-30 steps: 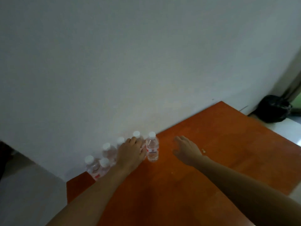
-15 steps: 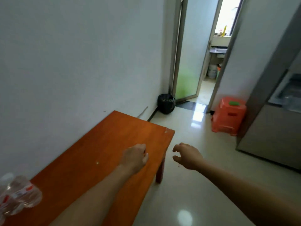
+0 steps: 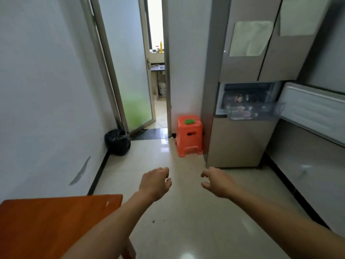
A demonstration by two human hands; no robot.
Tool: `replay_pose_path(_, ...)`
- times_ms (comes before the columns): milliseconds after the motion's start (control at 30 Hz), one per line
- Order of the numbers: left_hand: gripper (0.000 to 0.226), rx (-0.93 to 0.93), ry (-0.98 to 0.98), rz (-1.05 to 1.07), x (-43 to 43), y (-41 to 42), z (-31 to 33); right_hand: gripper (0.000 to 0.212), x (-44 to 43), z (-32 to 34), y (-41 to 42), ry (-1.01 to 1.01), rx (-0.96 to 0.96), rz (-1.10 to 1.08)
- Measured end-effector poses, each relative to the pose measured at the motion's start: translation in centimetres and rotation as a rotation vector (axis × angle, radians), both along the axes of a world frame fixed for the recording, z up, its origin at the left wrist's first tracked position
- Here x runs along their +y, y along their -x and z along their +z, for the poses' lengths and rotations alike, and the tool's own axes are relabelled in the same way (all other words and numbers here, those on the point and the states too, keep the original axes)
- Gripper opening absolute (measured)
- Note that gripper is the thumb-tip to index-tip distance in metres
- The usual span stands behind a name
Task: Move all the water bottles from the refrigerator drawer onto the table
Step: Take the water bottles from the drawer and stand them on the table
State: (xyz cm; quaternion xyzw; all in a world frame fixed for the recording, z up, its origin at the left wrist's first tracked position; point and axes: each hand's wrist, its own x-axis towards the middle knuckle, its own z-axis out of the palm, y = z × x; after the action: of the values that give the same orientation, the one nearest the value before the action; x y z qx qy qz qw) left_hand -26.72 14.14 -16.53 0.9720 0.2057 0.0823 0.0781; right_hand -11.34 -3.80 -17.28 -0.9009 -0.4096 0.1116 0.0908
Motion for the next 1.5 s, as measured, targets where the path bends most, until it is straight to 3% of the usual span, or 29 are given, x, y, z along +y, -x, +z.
replay_pose_path(367, 0.014, 0.003, 0.047, -0.364, 0.7, -26.5, 1.3, 0.038, -5.3, 0.4, -20.0, -0.047, 0.052, -0.389)
replay_pose_path(567, 0.017, 0.044, 0.011, -0.490, -1.9, -40.0, -0.5, 0.038, -8.1, -1.1, -32.6, -0.053, 0.069, -0.467)
replay_pose_path(1000, 0.015, 0.039, 0.091, -0.404, -3.2, -64.7, -0.6, 0.038, -8.7, -0.2, -60.0, -0.094, 0.053, -0.431)
replay_pose_path(1500, 0.016, -0.019, 0.148, -0.446, 4.2, -93.8, -2.4, 0.030, -2.1, 0.4, -88.0, -0.216, 0.005, -0.517)
